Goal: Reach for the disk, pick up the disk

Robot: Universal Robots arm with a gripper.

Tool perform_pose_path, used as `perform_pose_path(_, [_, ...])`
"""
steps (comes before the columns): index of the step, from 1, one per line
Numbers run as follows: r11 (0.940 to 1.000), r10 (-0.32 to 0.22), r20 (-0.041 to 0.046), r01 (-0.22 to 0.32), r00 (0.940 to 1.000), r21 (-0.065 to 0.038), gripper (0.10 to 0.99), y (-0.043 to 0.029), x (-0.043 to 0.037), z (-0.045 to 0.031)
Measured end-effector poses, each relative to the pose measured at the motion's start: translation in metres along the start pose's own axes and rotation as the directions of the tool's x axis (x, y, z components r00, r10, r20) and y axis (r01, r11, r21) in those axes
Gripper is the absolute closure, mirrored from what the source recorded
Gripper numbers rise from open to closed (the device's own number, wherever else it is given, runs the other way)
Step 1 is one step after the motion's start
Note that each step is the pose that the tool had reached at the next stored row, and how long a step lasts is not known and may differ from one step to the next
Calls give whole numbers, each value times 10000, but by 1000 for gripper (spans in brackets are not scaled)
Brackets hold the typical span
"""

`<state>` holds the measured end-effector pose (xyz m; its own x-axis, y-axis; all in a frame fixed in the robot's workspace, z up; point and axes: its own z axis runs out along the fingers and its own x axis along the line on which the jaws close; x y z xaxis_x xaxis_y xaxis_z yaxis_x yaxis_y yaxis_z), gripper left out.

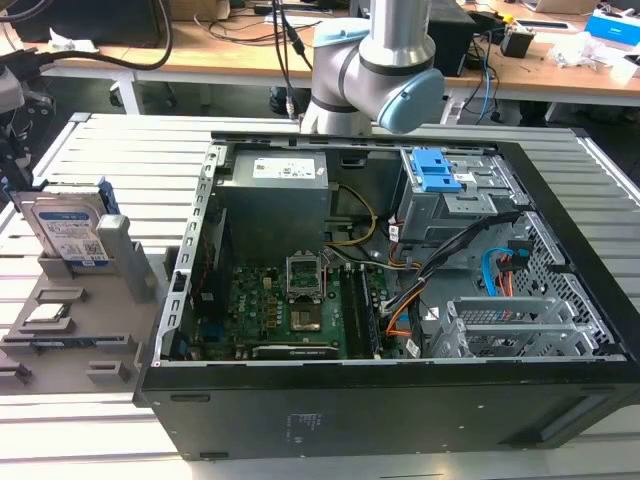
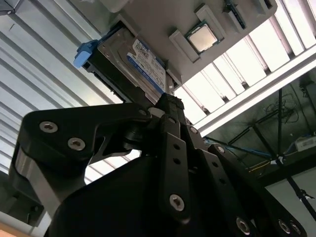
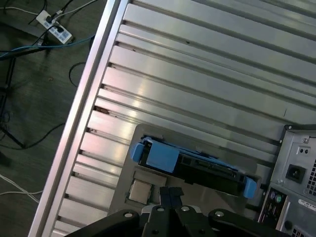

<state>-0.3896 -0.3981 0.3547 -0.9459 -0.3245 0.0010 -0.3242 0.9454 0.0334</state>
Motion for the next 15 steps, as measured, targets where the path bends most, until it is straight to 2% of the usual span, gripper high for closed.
perform_pose_path(9, [9980, -635, -22, 635, 9980, 0, 980, 0, 0, 0])
perform_pose_path(15, [9927, -1204, -41, 1204, 9927, -1, 980, 0, 0, 0])
